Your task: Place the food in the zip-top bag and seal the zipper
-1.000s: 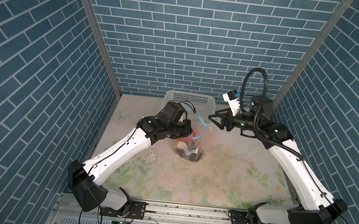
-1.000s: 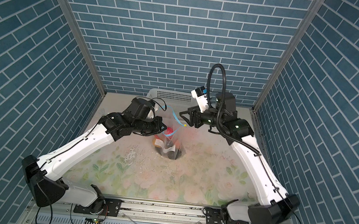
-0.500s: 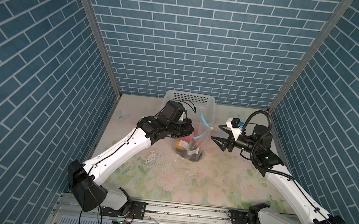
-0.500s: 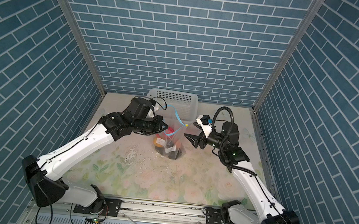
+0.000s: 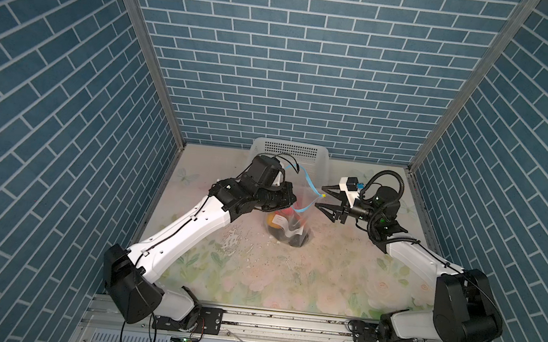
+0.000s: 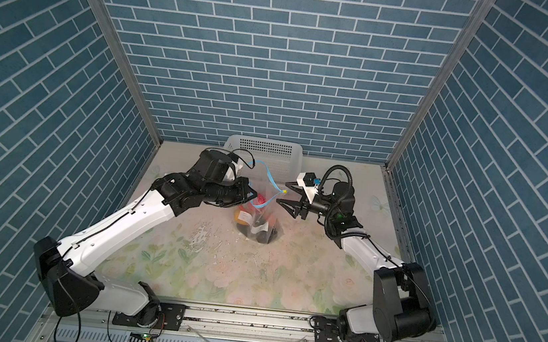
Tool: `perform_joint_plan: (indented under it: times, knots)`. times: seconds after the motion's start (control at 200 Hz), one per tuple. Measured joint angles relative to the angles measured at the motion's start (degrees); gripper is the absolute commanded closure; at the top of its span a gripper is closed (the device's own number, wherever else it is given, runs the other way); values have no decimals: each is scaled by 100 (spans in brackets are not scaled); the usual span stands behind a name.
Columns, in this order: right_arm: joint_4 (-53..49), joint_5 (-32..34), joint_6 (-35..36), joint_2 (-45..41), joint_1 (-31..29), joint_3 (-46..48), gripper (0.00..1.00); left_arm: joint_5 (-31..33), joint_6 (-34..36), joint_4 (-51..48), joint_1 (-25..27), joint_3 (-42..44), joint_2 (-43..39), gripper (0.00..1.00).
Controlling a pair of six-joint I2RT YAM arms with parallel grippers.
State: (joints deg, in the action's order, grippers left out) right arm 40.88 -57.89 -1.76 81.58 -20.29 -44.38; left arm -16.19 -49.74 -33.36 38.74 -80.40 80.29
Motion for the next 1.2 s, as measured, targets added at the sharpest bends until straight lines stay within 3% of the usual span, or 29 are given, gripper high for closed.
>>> perform_joint_plan:
  times: [0.25,0.71,1.2]
  knots:
    - [750,-374,-372,203,0,44,39,4,2,7,0,-2,-4,100]
    - [205,-492,-111,-216,2,118,71,70,2,-22,-59,-46,-4,100]
    - [9,-470,59,-280,2,214,66,118,0,-50,-136,-46,-68,100]
